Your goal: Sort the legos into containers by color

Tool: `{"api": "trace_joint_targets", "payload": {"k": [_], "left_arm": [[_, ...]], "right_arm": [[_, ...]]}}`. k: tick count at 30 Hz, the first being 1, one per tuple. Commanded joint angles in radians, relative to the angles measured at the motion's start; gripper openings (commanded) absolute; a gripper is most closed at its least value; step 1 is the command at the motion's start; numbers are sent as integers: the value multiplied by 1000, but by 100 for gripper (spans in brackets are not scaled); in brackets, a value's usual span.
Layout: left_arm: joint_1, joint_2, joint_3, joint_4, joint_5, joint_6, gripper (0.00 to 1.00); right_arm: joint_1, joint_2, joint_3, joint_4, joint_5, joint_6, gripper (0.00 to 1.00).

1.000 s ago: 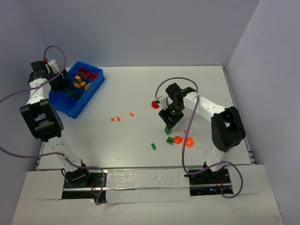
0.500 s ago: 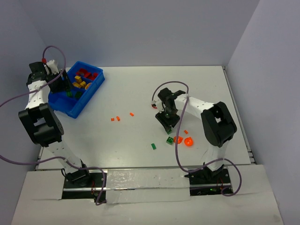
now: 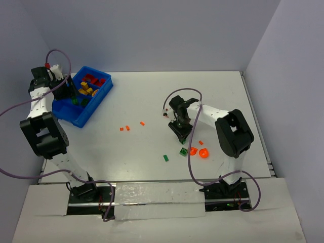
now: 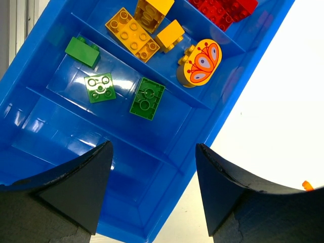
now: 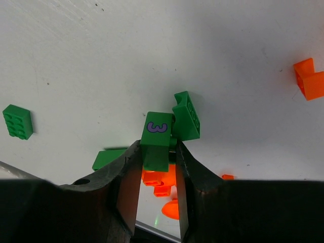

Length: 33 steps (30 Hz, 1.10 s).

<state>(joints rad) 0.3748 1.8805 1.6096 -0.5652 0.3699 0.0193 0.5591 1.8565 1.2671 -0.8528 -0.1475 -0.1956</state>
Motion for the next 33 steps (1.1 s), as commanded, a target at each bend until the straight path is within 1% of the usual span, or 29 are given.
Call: {"api": "trace_joint_targets", "payload": {"k": [1, 2, 4, 5, 6, 7, 8, 9, 10, 11, 12, 13, 15, 19, 20, 22, 23, 24, 25, 27, 28, 30, 31, 33], "left_arm": [[-1, -27, 46, 14, 30, -2, 75], [-1, -27, 51, 12, 41, -2, 75], [-1, -31, 69, 4, 107, 5, 75], [-1, -34, 75, 2, 150, 7, 75], [-1, -39, 78, 2, 223, 6, 76], [-1, -45, 79, 4, 262, 2, 76], [-2, -49, 79, 4, 262, 2, 76], [-4, -58, 78, 8, 378, -8, 76], [-11, -60, 78, 7, 497, -15, 76], [-20, -64, 79, 1, 547, -50, 76], [-32, -66, 79, -7, 593, -59, 76], [-59, -68, 78, -25, 660, -63, 76], [-99, -78, 69, -43, 725, -66, 76], [-219, -134, -9, 33, 831, -119, 76], [-255, -165, -34, 66, 854, -117, 77], [-290, -196, -66, 109, 869, -99, 77], [-324, -213, -77, 121, 869, -77, 78], [-347, -226, -88, 139, 856, -58, 78], [-358, -240, -96, 158, 839, -52, 78], [-382, -265, -105, 188, 804, -42, 79], [-409, -285, -117, 221, 761, -30, 79], [-439, -346, -174, 289, 627, 51, 80], [-454, -375, -203, 334, 590, 78, 81], [-485, -461, -286, 480, 529, 146, 85]], "right_arm": [[2, -40, 33, 21, -30, -64, 27], [-3, -56, 38, 23, -49, -86, 26], [-26, -91, 70, 24, -98, -141, 21], [-40, -102, 93, 23, -125, -163, 19], [-61, -108, 131, 23, -150, -179, 17], [-70, -111, 150, 23, -171, -195, 13], [-70, -112, 150, 21, -194, -196, 13], [-88, -111, 201, 18, -258, -206, 11], [-100, -106, 252, 20, -287, -203, 8], [-102, -105, 277, 30, -333, -199, 5], [-102, -103, 298, 41, -334, -193, 3], [-102, -103, 333, 74, -379, -173, 1], [-101, -103, 377, 128, -416, -119, 0], [-91, -71, 474, 267, -500, 3, 0], [-87, -43, 526, 287, -533, 42, 0], [-83, 14, 621, 295, -594, 108, 0], [-82, 55, 682, 288, -626, 150, 0], [-81, 92, 747, 284, -656, 190, 0], [-80, 110, 777, 292, -673, 221, 0], [-80, 128, 774, 326, -697, 294, 0], [-80, 129, 763, 355, -708, 341, 0], [-79, 132, 743, 407, -747, 401, 0], [-79, 133, 734, 422, -764, 431, 0], [-79, 134, 710, 456, -797, 500, 0]]}}
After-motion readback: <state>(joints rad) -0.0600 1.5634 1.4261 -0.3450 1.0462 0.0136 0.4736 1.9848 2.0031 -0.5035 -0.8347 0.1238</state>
